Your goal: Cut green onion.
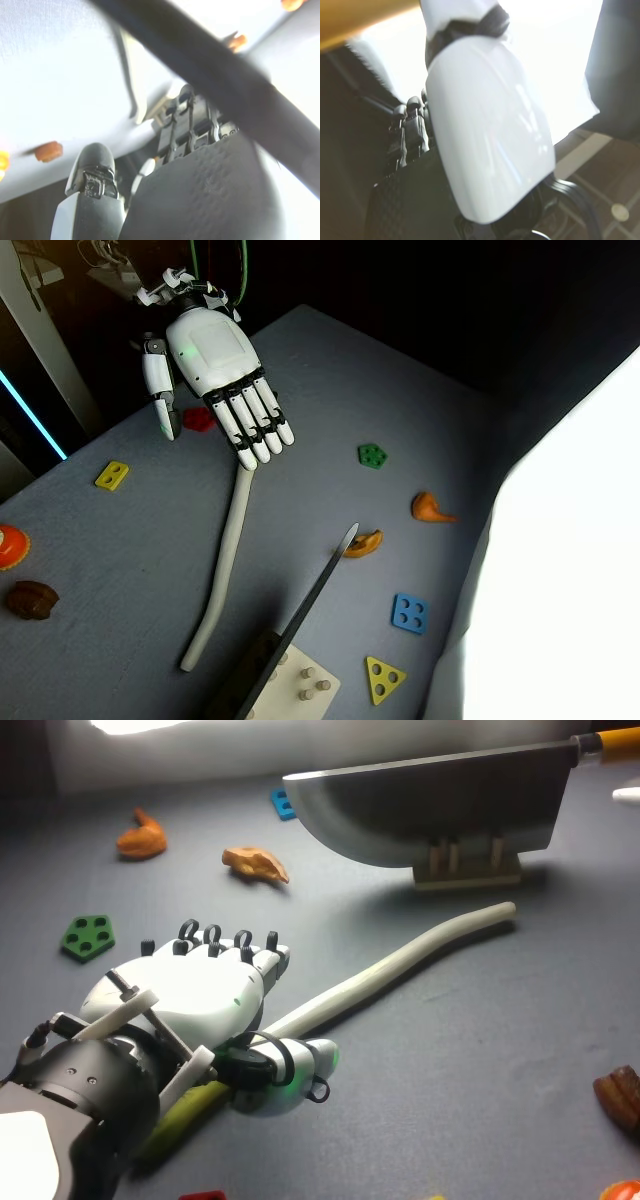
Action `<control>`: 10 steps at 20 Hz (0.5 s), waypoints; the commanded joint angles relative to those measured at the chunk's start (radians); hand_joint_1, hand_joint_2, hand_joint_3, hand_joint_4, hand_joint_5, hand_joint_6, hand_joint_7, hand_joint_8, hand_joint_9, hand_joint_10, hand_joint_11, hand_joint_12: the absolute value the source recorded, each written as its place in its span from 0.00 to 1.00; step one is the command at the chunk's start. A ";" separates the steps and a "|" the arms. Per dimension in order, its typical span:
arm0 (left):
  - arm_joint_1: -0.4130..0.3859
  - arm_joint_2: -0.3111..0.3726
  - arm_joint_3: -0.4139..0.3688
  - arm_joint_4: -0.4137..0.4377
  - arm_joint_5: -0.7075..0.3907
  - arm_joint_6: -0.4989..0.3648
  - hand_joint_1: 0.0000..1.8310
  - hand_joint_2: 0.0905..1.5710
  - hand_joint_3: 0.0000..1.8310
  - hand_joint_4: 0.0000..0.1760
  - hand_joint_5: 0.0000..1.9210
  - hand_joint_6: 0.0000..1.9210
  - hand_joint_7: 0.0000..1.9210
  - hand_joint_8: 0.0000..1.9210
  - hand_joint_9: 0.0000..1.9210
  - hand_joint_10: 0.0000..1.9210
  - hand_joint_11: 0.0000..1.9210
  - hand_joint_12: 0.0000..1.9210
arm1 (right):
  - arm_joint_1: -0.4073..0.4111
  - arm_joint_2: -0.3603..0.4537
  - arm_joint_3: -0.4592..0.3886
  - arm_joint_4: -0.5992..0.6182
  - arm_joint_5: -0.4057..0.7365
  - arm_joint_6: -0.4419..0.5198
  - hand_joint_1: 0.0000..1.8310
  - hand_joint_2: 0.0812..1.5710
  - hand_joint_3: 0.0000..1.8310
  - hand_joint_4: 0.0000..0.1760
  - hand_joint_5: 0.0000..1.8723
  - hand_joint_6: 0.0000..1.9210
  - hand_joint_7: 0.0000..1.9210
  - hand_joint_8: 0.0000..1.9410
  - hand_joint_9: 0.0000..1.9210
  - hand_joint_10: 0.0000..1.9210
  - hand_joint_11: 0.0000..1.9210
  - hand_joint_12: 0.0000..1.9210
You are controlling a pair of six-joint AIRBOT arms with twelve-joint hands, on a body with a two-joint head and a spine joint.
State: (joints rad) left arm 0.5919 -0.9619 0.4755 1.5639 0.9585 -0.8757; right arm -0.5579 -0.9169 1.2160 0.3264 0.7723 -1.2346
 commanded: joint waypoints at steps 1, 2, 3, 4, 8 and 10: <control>-0.015 0.008 -0.002 0.082 0.039 0.001 0.05 0.82 0.00 0.00 0.05 0.00 0.06 0.00 0.02 0.00 0.00 0.00 | 0.016 0.014 -0.001 -0.005 0.128 -0.001 0.45 0.58 0.00 0.17 0.00 0.00 0.00 0.00 0.00 0.00 0.00 0.00; -0.025 0.012 -0.002 0.080 0.041 0.001 0.06 0.82 0.00 0.00 0.05 0.00 0.05 0.00 0.02 0.00 0.00 0.00 | 0.028 0.052 -0.052 -0.008 0.124 -0.002 0.44 0.58 0.00 0.14 0.00 0.00 0.00 0.00 0.00 0.00 0.00 0.00; -0.033 0.014 -0.006 0.075 0.052 0.001 0.05 0.82 0.00 0.00 0.04 0.00 0.05 0.00 0.02 0.00 0.00 0.00 | 0.042 0.077 -0.089 -0.008 0.112 -0.009 0.43 0.58 0.00 0.11 0.00 0.00 0.00 0.00 0.00 0.00 0.00 0.00; -0.044 0.018 -0.015 0.066 0.075 0.001 0.05 0.82 0.00 0.00 0.05 0.00 0.05 0.00 0.01 0.00 0.00 0.00 | 0.060 0.111 -0.136 -0.008 0.097 -0.013 0.43 0.58 0.00 0.12 0.00 0.00 0.00 0.00 0.00 0.00 0.00 0.00; -0.056 0.020 -0.047 0.066 0.095 0.001 0.07 0.82 0.00 0.00 0.06 0.00 0.05 0.00 0.03 0.00 0.02 0.02 | 0.100 0.210 -0.270 -0.008 0.059 -0.028 0.38 0.60 0.01 0.08 0.00 0.00 0.03 0.01 0.01 0.00 0.00 0.00; -0.060 0.020 -0.068 0.058 0.121 0.001 0.07 0.81 0.00 0.00 0.06 0.00 0.05 0.00 0.03 0.00 0.00 0.07 | 0.104 0.234 -0.303 -0.008 0.058 -0.031 0.37 0.60 0.01 0.07 0.00 0.00 0.03 0.01 0.01 0.00 0.00 0.00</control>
State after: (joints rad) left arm 0.5461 -0.9436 0.4030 1.5414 1.0325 -0.8730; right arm -0.4717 -0.6895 0.9085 0.3248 0.7147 -1.2617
